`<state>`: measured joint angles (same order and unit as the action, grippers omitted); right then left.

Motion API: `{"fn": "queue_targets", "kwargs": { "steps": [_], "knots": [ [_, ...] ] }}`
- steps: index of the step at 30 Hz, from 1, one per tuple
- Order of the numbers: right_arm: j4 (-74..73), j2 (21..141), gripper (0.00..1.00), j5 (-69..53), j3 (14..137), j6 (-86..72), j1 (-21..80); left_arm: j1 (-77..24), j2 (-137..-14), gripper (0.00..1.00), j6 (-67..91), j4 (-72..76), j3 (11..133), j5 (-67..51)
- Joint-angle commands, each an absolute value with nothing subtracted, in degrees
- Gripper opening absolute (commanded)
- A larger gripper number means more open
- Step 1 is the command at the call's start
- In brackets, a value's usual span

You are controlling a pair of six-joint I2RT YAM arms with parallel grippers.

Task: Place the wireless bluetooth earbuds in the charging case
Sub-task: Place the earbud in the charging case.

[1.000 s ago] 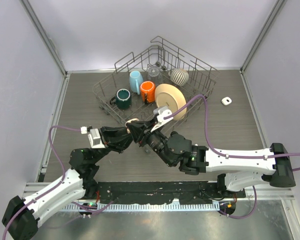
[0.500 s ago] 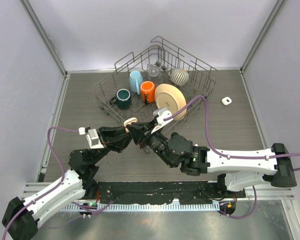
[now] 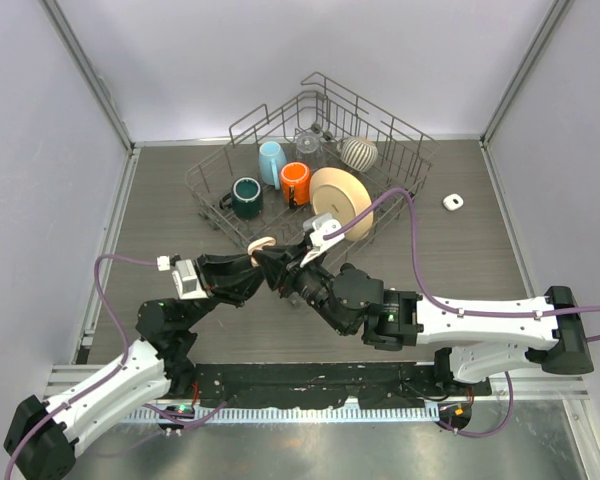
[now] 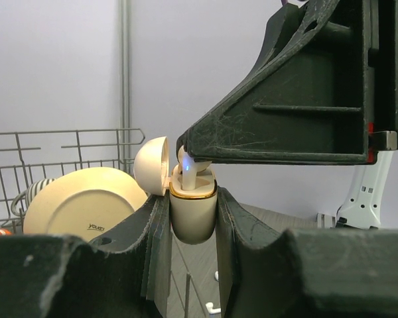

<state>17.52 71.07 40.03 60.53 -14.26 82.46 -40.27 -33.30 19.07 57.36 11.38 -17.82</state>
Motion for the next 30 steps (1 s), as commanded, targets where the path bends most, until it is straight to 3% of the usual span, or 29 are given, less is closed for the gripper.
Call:
{"fn": "queue_targets", "kwargs": {
  "steps": [1,12,20,30],
  "knots": [
    [14.4,70.1,0.29,41.3,63.5,-15.8,83.0,-40.2,-32.1,0.0,18.0,61.7,12.2,-17.8],
    [14.0,69.1,0.44,41.0,65.0,-16.9,82.9,-40.2,-32.5,0.0,18.3,61.1,12.9,-20.0],
    [14.9,67.7,0.6,41.0,65.2,-17.8,83.0,-40.2,-32.6,0.0,18.3,59.9,13.2,-21.1],
    [15.7,62.8,0.66,40.3,64.6,-18.5,83.0,-40.2,-31.5,0.0,18.3,57.7,13.3,-21.9]
  ]
}}
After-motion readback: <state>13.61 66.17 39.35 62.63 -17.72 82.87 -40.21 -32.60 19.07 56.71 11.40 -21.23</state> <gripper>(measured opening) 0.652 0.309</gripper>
